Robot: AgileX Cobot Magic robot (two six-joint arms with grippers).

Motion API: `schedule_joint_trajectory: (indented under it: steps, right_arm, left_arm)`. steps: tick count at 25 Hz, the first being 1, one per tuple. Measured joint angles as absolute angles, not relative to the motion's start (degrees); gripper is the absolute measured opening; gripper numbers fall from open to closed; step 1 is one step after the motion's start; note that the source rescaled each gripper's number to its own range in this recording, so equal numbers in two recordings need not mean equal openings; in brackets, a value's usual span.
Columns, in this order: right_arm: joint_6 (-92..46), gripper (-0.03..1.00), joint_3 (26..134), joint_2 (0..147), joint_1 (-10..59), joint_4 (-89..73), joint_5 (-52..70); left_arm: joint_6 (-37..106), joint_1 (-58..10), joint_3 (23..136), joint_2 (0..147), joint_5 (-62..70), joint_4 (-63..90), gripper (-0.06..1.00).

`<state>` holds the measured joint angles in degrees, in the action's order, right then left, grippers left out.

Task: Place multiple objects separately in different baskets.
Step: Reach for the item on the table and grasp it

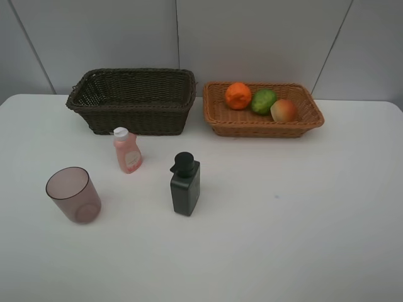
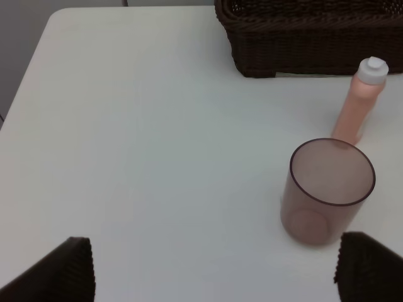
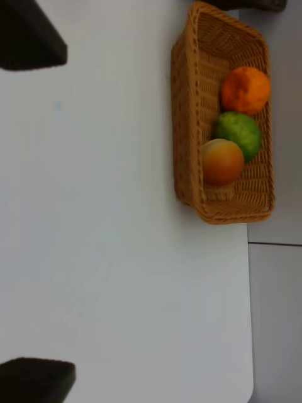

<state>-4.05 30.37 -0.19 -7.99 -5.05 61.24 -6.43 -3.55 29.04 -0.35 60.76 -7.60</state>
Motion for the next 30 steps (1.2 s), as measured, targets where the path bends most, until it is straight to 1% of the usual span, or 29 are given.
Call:
schedule_joint_trajectory:
  steps: [5,30]
  right_arm:
    - [-4.1,1.00,30.4,-0.2,-8.1,-3.0,61.2]
    - [-4.1,1.00,30.4,-0.2,-7.2,-2.7,61.2]
  left_arm:
    - [-6.4,-3.6,29.0,-0.4,60.8,-7.6,0.98]
    - [-6.4,-3.6,29.0,-0.4,60.8,-7.6,0.98]
